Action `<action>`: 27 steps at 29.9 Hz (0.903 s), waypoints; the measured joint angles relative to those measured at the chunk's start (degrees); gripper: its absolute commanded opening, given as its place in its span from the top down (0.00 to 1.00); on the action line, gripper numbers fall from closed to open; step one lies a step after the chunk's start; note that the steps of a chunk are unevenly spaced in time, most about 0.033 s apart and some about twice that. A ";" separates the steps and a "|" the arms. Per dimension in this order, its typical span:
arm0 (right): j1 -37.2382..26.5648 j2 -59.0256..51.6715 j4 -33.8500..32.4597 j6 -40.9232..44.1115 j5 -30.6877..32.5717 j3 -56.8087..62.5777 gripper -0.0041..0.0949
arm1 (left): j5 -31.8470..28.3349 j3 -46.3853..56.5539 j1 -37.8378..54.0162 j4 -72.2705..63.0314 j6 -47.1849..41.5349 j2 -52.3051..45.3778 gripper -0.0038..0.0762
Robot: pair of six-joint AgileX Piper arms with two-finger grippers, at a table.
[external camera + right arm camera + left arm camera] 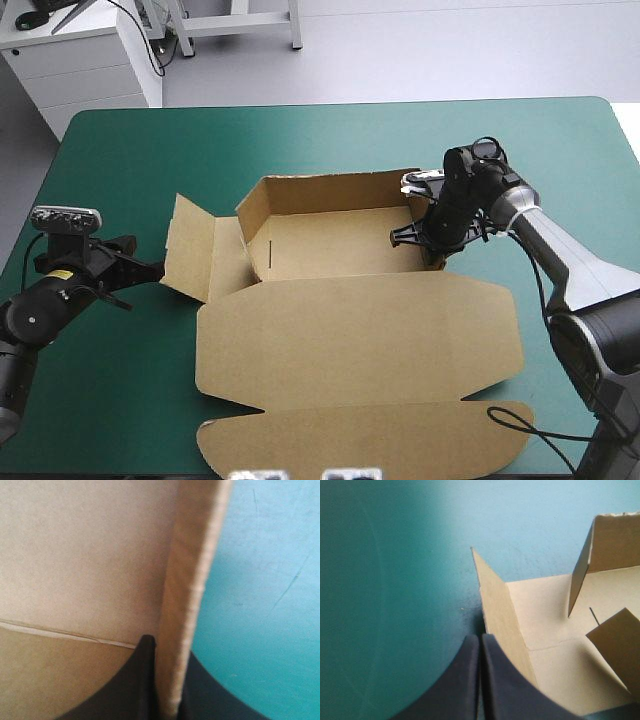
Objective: Fold the box
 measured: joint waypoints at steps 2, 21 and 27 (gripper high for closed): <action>0.00 0.00 0.00 -0.01 -0.40 0.00 0.97 | 0.72 0.00 0.00 -0.88 0.00 0.00 0.96; -7.82 -13.68 4.16 -12.68 0.41 -0.95 0.97 | -0.01 -3.12 2.82 -2.41 -6.83 6.70 0.96; -15.63 -22.22 4.29 -15.07 1.10 -1.15 0.97 | -0.01 -6.32 3.94 -2.40 -7.15 8.11 0.96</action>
